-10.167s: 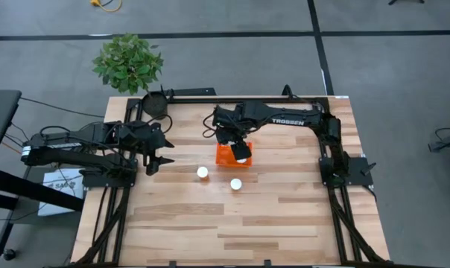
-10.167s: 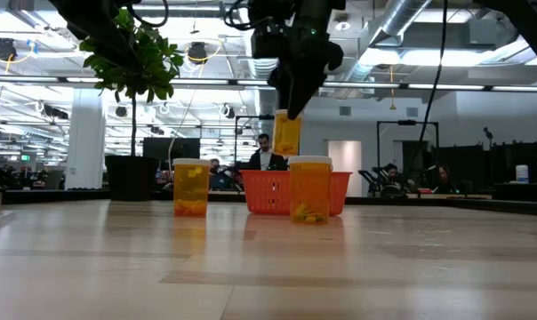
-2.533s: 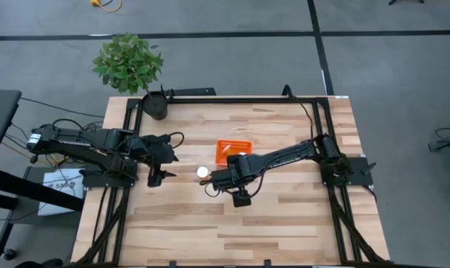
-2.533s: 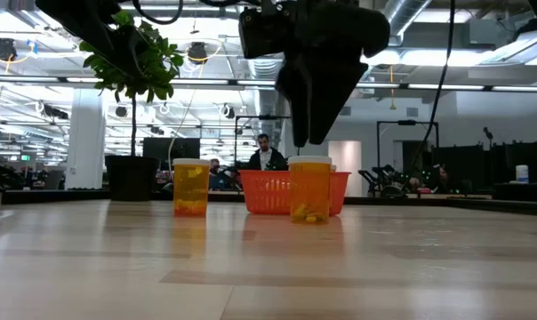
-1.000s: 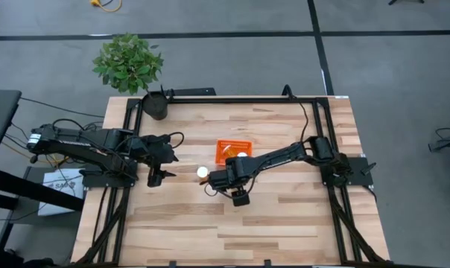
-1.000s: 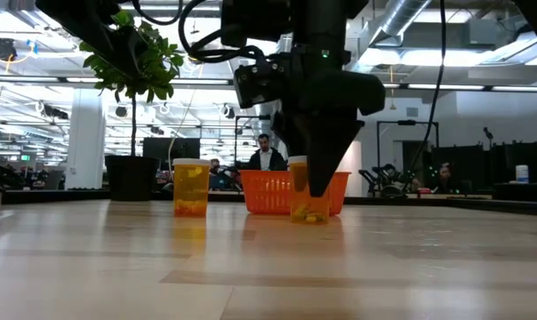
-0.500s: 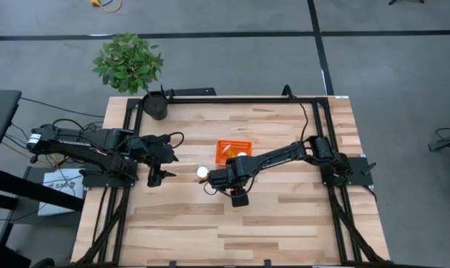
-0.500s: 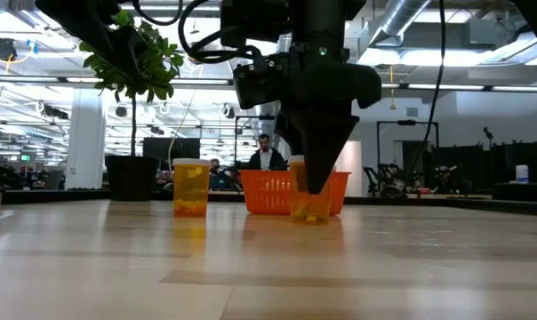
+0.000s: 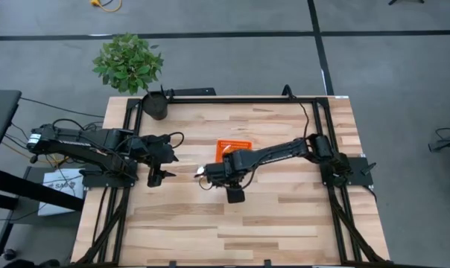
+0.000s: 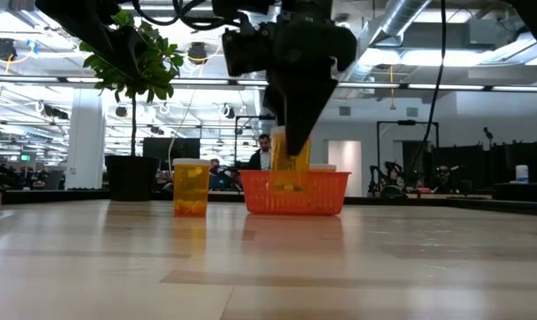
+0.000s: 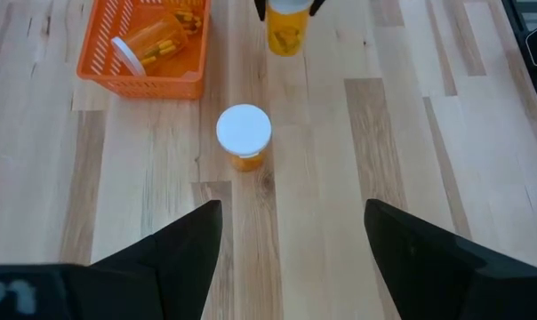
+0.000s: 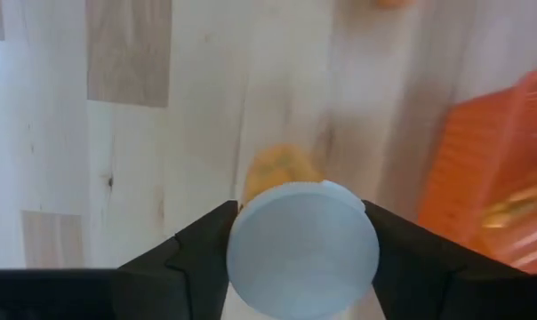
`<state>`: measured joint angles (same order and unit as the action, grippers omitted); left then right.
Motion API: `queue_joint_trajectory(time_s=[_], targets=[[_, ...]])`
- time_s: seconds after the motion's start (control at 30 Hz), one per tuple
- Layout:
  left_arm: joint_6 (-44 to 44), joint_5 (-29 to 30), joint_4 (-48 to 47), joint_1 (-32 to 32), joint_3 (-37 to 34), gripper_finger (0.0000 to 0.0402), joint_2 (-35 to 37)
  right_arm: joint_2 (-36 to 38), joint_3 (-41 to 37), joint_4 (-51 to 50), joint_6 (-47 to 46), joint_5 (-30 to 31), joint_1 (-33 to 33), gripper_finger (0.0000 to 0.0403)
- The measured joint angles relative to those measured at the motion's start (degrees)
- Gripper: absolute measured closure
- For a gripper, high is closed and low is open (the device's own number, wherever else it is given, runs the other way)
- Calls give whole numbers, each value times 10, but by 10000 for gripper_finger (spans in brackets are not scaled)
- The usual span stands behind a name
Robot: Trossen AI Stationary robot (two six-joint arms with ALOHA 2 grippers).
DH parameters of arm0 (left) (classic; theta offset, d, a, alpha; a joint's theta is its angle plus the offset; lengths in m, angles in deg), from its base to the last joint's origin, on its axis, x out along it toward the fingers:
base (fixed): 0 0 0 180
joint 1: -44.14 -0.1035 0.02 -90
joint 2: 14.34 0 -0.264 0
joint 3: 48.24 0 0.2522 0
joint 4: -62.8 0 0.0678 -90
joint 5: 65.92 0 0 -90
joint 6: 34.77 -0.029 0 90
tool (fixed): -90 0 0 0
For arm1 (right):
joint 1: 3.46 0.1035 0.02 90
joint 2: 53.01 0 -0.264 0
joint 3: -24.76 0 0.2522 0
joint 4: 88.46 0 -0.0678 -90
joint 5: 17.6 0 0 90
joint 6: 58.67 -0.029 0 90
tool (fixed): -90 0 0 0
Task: Pick and place pill bottles into a basket
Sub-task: Put the orange pill bottle into the orange basket
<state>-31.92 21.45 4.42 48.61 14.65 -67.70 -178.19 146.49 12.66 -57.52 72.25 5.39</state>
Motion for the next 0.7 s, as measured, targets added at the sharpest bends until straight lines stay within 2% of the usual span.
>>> queue_joint_trajectory(time_s=[0.17,0.47,0.7], targets=[[0,1,0,0,0,136,0,0,41,-36,22,0,-22,211],[0,2,0,0,0,136,0,0,99,-88,53,5,-75,189],[0,3,0,0,0,136,0,0,114,-100,91,7,-123,212]])
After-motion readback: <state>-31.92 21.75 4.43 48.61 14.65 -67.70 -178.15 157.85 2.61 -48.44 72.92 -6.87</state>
